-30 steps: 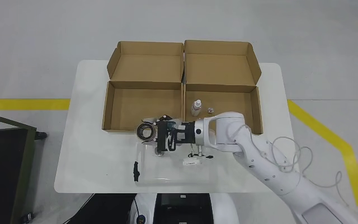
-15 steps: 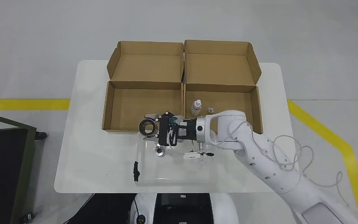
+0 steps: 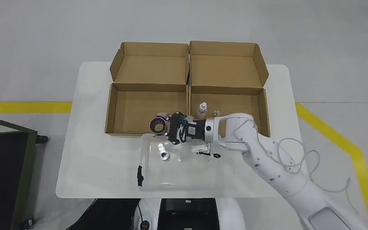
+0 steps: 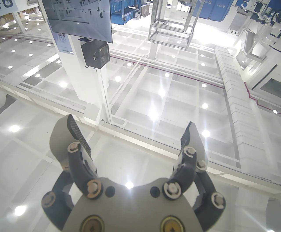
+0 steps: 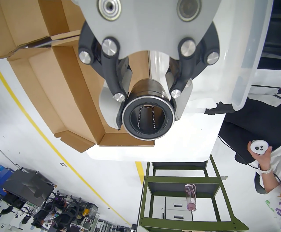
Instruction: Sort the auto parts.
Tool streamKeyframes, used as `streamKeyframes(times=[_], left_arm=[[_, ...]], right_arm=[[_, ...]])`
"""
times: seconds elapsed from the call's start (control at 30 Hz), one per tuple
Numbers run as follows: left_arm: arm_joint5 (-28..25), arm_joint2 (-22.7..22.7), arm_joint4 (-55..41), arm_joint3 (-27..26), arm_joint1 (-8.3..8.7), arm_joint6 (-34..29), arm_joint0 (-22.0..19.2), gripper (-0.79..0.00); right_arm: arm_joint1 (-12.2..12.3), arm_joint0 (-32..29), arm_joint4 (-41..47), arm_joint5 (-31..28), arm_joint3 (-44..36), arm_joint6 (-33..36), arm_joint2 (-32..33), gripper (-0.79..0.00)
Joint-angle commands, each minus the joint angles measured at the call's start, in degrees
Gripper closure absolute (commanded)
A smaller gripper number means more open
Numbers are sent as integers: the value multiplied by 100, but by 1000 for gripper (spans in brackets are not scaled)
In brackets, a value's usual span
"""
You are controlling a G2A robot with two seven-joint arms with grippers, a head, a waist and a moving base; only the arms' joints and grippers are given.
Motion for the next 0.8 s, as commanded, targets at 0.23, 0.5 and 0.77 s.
streamKeyframes(times=[0.23,0.5,0.77], left_arm=[[0,0,0,0,0,0,0,-785],[0,0,0,0,0,0,0,-785],[0,0,0,0,0,0,0,-785]], right_arm=[[-315,411,-194,624,841,-154,-442,0],[-636,1060,-49,605,1660,-596,-652,0],[-674,1030,-208,657,1696,-633,-509,0]])
